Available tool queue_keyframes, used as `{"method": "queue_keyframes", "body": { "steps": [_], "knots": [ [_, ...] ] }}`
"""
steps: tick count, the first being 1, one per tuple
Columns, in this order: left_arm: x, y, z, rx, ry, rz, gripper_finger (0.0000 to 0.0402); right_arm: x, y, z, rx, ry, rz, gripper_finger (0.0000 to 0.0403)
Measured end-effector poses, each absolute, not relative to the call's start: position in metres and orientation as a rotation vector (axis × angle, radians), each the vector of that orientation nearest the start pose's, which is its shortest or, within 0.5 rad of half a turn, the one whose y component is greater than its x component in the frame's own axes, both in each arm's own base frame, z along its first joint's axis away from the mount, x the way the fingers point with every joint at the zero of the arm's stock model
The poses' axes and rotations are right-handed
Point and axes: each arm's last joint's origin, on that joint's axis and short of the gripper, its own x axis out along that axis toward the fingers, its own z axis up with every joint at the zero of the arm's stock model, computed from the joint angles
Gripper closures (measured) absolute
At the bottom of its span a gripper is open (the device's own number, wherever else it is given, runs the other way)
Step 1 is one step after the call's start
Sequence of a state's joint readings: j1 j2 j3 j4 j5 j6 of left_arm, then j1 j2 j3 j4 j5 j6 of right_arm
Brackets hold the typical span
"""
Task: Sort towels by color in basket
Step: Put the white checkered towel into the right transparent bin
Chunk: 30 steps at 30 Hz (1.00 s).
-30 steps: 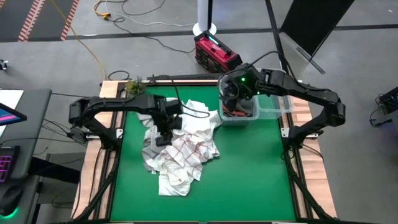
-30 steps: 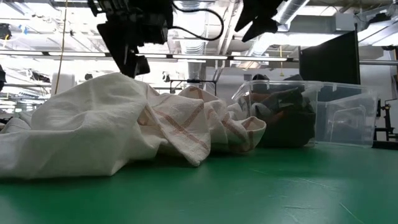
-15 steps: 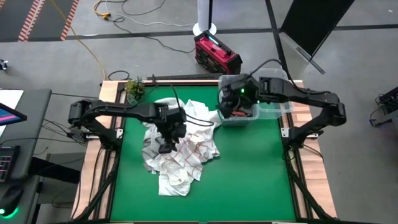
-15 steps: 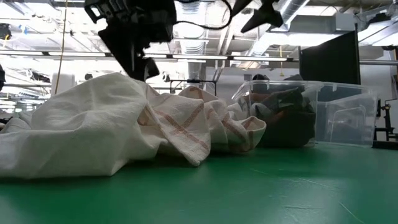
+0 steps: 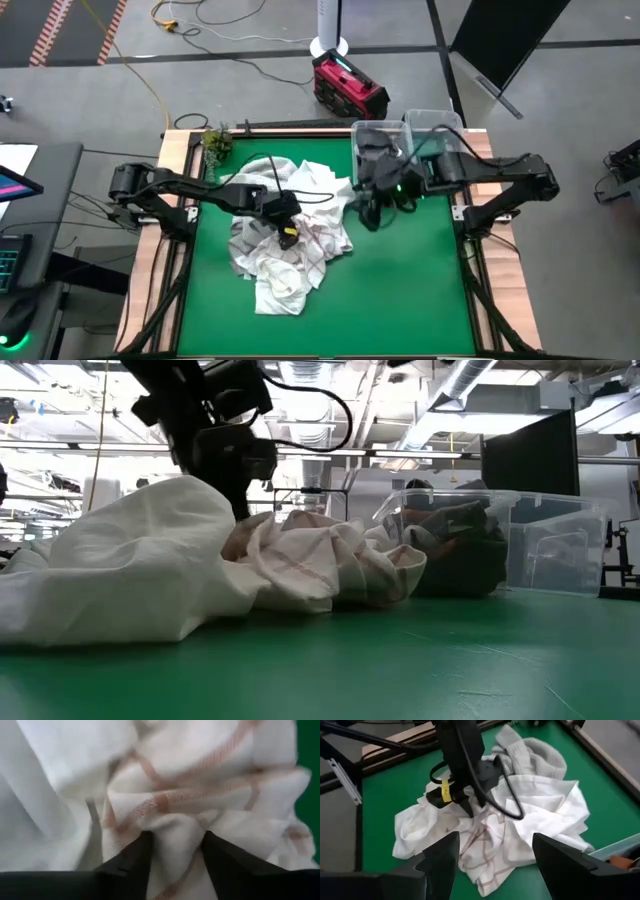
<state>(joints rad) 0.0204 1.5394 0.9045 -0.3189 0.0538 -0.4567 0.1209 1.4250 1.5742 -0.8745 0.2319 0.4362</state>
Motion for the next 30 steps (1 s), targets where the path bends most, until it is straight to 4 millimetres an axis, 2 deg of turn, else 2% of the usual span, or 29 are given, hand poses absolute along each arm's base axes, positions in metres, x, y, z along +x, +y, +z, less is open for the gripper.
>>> {"method": "queue_keyframes", "body": {
  "steps": [2,5,7,11,15,22,26,30],
  "knots": [
    [0.297,0.001,0.187,-0.485,0.975,0.180,0.0272,0.284,0.041,0.397,0.251,0.666,-0.264,0.0122],
    [0.298,-0.005,0.187,-0.559,0.967,0.195,0.0359,0.280,0.059,0.398,0.158,0.657,-0.245,0.0122],
    [0.301,-0.009,0.190,-0.640,0.919,0.220,0.0385,0.277,0.069,0.397,0.113,0.662,-0.214,0.0122],
    [0.318,-0.016,0.206,-0.742,0.663,0.235,0.0388,0.266,0.083,0.401,0.138,0.656,-0.183,0.0122],
    [0.333,-0.016,0.234,-0.772,0.311,0.193,0.0390,0.251,0.092,0.407,0.066,0.610,-0.258,0.0122],
    [0.339,-0.016,0.282,-0.857,-0.163,-0.009,0.0391,0.231,0.090,0.423,-0.034,0.542,-0.256,0.0122],
    [0.343,-0.016,0.308,-0.916,-0.243,-0.106,0.0391,0.235,0.081,0.429,-0.077,0.499,-0.262,0.0122],
    [0.352,-0.016,0.336,-0.837,-0.212,-0.087,0.0392,0.243,0.075,0.435,-0.123,0.440,-0.265,0.0122]
  ]
}}
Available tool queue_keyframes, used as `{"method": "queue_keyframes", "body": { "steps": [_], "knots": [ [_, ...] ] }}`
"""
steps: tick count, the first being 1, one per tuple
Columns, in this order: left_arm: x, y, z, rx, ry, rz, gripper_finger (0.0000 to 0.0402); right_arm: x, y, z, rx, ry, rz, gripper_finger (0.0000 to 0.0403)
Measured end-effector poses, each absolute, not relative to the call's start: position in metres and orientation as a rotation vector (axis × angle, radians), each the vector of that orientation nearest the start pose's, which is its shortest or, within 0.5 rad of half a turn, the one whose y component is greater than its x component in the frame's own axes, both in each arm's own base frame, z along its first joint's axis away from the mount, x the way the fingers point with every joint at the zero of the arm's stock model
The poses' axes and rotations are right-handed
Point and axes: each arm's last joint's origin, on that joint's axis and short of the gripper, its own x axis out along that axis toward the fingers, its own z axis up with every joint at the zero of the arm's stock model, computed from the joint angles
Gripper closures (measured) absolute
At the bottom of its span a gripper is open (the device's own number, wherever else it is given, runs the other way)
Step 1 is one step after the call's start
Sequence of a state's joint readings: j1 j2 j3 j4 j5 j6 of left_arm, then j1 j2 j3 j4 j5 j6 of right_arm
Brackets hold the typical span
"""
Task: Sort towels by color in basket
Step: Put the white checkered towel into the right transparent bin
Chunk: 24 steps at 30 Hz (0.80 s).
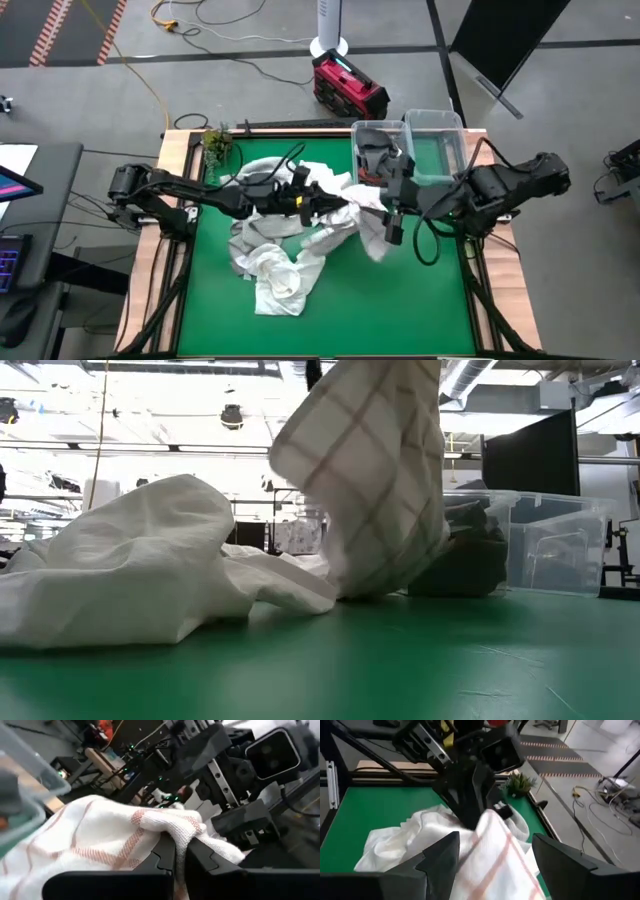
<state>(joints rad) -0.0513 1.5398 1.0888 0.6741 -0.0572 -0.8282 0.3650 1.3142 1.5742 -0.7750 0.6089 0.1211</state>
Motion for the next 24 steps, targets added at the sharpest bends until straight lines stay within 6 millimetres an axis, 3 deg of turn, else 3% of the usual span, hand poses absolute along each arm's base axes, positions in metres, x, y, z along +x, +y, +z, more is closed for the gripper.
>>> {"method": "queue_keyframes", "body": {
  "steps": [7,13,19,24],
  "knots": [
    [0.359,-0.018,0.397,-0.551,-0.141,-0.082,0.0389,0.249,0.064,0.434,-0.027,0.449,-0.208,0.0122],
    [0.352,-0.018,0.442,-0.390,-0.156,-0.080,0.0387,0.253,0.068,0.444,-0.017,0.351,-0.182,0.0122],
    [0.345,-0.018,0.471,-0.382,-0.257,-0.104,0.0387,0.270,0.069,0.457,-0.104,0.184,-0.171,0.0122],
    [0.340,-0.019,0.483,-0.361,-0.365,-0.122,0.0386,0.289,0.066,0.449,-0.115,0.174,-0.197,0.0122]
  ]
}}
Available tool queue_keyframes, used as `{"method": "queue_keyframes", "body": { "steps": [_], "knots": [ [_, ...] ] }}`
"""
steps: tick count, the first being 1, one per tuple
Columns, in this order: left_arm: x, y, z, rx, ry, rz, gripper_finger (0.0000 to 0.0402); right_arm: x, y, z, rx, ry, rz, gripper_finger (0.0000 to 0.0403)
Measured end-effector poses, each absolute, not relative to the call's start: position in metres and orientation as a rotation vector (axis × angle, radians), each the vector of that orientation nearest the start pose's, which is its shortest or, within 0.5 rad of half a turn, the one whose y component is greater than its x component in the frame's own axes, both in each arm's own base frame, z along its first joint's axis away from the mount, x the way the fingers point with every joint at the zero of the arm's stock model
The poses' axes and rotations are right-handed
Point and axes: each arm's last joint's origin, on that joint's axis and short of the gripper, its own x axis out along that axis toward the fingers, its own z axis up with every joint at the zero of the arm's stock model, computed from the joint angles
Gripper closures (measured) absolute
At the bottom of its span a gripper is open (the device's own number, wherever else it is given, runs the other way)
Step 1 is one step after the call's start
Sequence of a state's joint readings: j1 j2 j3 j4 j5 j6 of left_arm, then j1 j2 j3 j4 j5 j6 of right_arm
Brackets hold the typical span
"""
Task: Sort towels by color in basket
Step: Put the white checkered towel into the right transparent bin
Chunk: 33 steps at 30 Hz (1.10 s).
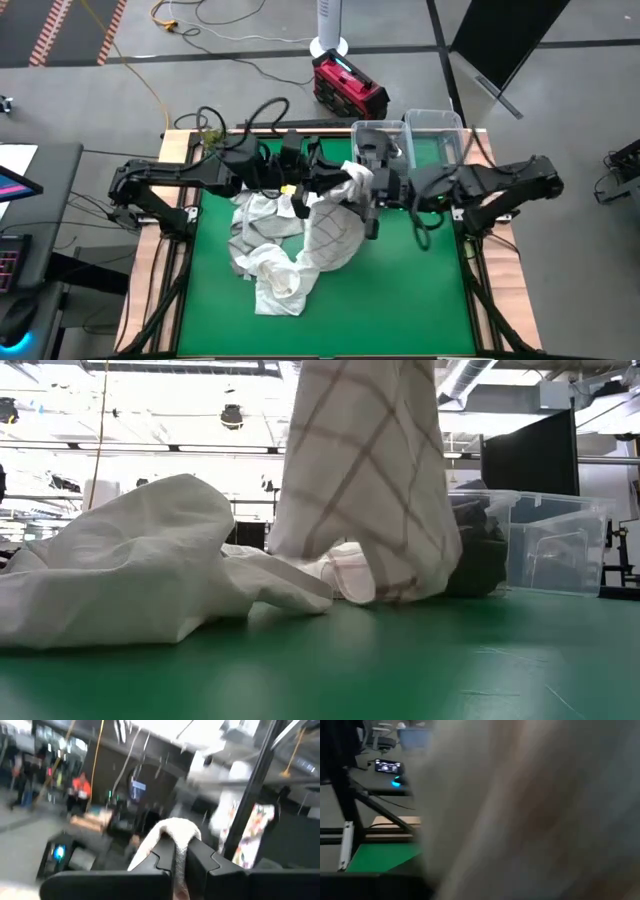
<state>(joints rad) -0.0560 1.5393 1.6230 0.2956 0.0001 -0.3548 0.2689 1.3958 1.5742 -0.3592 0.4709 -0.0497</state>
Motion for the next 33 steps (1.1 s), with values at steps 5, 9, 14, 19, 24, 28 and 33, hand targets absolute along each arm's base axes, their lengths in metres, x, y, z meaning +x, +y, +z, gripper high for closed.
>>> {"method": "queue_keyframes", "body": {
  "steps": [5,9,14,19,24,28,33],
  "knots": [
    [0.335,-0.021,0.495,-0.318,-0.499,-0.102,0.0386,0.308,0.070,0.440,-0.085,0.156,-0.204,0.0147],
    [0.332,-0.024,0.500,-0.319,-0.559,-0.107,0.0385,0.317,0.076,0.435,-0.082,0.146,-0.192,0.0227],
    [0.331,-0.024,0.500,-0.346,-0.561,-0.114,0.0383,0.314,0.080,0.438,-0.082,0.139,-0.178,0.0372],
    [0.332,-0.024,0.499,-0.343,-0.551,-0.100,0.0331,0.293,0.080,0.447,-0.081,0.148,-0.156,0.0373],
    [0.332,-0.021,0.498,-0.346,-0.549,-0.073,0.0237,0.266,0.075,0.455,-0.060,0.200,-0.151,0.0374],
    [0.327,-0.016,0.501,-0.323,-0.531,-0.051,0.0173,0.239,0.064,0.457,-0.046,0.281,-0.234,0.0374],
    [0.301,-0.011,0.516,-0.264,-0.533,-0.021,0.0139,0.204,0.047,0.457,-0.083,0.357,-0.440,0.0374]
  ]
}}
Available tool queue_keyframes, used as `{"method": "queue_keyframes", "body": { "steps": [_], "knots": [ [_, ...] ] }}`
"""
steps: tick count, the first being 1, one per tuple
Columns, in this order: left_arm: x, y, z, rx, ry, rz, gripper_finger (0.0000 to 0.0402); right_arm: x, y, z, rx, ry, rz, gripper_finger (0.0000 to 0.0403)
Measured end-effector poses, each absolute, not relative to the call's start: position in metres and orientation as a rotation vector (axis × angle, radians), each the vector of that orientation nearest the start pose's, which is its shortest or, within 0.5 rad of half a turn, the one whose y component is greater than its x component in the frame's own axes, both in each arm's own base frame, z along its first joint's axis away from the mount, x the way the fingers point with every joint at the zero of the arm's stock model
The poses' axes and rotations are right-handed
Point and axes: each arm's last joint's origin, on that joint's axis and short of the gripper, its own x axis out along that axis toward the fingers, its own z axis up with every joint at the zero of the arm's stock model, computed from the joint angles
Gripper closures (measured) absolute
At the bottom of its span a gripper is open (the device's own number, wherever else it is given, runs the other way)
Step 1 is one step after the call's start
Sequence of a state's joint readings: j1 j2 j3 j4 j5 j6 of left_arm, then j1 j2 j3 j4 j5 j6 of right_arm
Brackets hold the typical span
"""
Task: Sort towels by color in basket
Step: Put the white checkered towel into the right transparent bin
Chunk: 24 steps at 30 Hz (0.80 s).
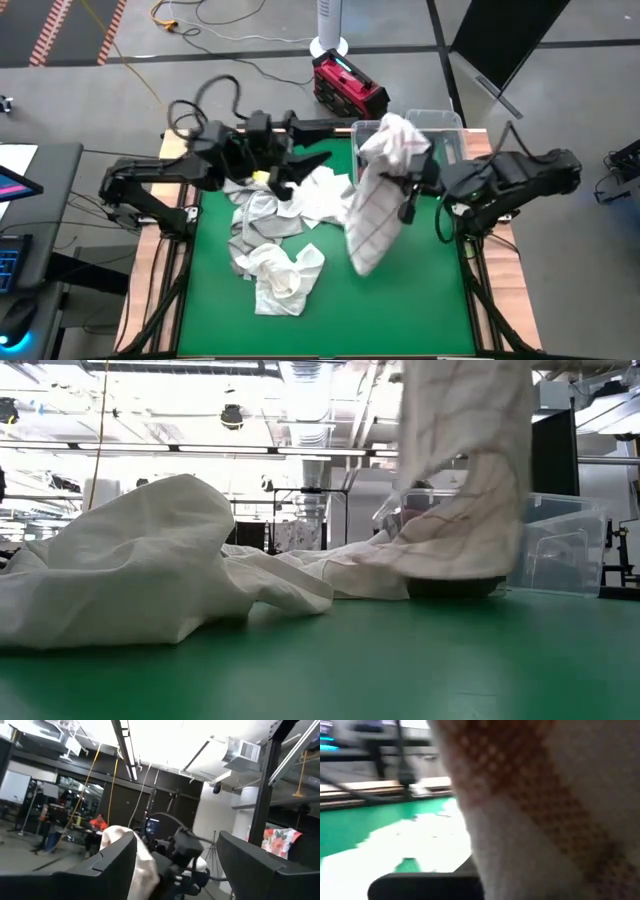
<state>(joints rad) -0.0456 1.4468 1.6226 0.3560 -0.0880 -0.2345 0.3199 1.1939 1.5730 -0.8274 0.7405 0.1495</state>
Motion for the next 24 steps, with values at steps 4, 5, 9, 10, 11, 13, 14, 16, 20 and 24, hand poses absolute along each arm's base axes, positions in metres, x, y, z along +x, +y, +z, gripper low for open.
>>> {"method": "queue_keyframes", "body": {
  "steps": [4,5,9,10,11,13,14,16,20,24],
  "knots": [
    [0.275,-0.010,0.529,-0.230,-0.529,-0.013,0.0137,0.174,0.031,0.471,-0.147,0.286,-0.666,0.0374],
    [0.268,-0.010,0.532,-0.225,-0.529,-0.012,0.0137,0.166,0.026,0.476,-0.158,0.253,-0.732,0.0374],
    [0.244,-0.009,0.540,-0.223,-0.503,-0.008,0.0137,0.134,0.007,0.501,-0.204,0.146,-1.006,0.0370],
    [0.239,-0.008,0.541,-0.222,-0.493,-0.007,0.0137,0.126,0.002,0.508,-0.215,0.134,-1.075,0.0371],
    [0.235,-0.008,0.542,-0.222,-0.480,-0.006,0.0137,0.119,-0.002,0.514,-0.230,0.133,-1.137,0.0373],
    [0.228,-0.008,0.541,-0.218,-0.445,-0.002,0.0137,0.105,-0.010,0.525,-0.248,0.131,-1.228,0.0373],
    [0.226,-0.008,0.540,-0.212,-0.425,0.001,0.0137,0.099,-0.014,0.529,-0.251,0.125,-1.263,0.0373],
    [0.222,-0.008,0.538,-0.198,-0.384,0.007,0.0137,0.086,-0.022,0.538,-0.239,0.102,-1.337,0.0373],
    [0.220,-0.008,0.533,-0.172,-0.315,0.017,0.0137,0.065,-0.031,0.550,-0.219,-0.044,-1.374,0.0373],
    [0.223,-0.008,0.527,-0.149,-0.256,0.024,0.0137,0.059,-0.037,0.564,-0.283,-0.250,-1.335,0.0372]
  ]
}}
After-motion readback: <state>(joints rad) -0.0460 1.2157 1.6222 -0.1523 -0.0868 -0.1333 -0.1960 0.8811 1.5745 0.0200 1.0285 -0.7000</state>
